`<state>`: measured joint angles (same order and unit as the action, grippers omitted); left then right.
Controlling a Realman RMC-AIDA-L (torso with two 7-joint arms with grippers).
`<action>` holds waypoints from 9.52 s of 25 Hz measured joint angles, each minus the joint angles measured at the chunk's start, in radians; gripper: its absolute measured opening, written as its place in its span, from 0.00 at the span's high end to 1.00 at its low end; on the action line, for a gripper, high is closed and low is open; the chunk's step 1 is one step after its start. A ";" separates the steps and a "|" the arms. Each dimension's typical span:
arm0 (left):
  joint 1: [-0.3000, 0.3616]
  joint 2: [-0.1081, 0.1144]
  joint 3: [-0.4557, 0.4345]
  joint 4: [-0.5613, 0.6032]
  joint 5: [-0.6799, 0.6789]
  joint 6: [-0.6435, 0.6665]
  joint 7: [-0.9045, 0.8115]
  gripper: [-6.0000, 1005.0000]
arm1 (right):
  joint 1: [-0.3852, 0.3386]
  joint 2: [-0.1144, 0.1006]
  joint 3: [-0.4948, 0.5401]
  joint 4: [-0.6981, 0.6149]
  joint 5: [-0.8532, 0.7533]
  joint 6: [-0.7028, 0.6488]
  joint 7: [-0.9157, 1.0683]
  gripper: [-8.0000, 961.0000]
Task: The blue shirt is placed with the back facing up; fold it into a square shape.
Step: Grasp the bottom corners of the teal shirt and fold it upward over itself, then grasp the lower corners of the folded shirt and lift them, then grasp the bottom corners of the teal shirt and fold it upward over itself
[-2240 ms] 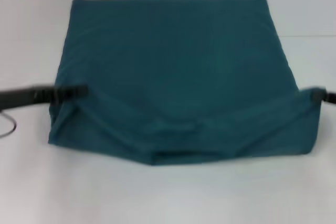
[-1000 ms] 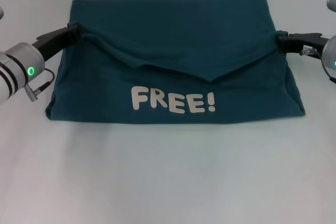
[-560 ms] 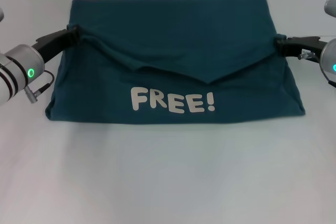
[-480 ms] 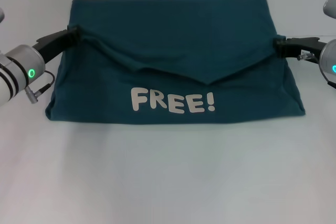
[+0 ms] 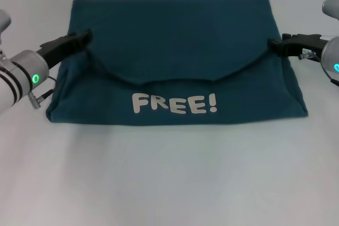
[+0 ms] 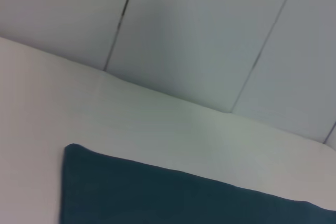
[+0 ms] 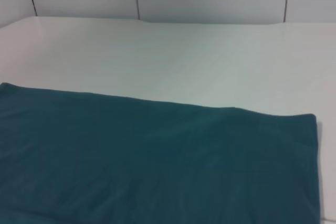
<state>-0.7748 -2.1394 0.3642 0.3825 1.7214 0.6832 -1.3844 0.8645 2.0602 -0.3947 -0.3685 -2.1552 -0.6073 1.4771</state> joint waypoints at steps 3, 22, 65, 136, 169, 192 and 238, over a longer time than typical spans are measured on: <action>0.017 0.000 -0.008 0.015 -0.013 0.001 -0.004 0.67 | 0.000 0.000 0.001 -0.012 0.005 -0.001 0.003 0.67; 0.329 -0.004 0.187 0.283 -0.010 0.442 -0.203 0.11 | -0.202 -0.064 -0.001 -0.122 0.075 -0.531 0.189 0.19; 0.381 -0.025 0.188 0.276 0.288 0.302 0.064 0.11 | -0.337 -0.078 0.017 -0.174 0.087 -0.776 0.357 0.20; 0.374 -0.026 0.216 0.297 0.296 0.339 0.025 0.95 | -0.219 -0.053 -0.161 -0.238 -0.210 -0.491 0.618 0.21; 0.396 -0.024 0.207 0.335 0.296 0.423 -0.031 0.95 | -0.301 -0.050 -0.177 -0.236 -0.057 -0.575 0.461 0.91; 0.540 -0.016 0.012 0.501 0.412 1.025 -0.202 0.95 | -0.586 -0.065 0.000 -0.324 0.049 -1.041 0.095 0.94; 0.194 0.073 -0.193 0.291 0.420 0.793 -0.312 0.94 | -0.301 -0.092 0.195 -0.233 -0.015 -0.759 0.043 0.94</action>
<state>-0.5805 -2.0667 0.1707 0.6731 2.1417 1.4759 -1.6960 0.5631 1.9685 -0.1998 -0.6020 -2.1704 -1.3659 1.5200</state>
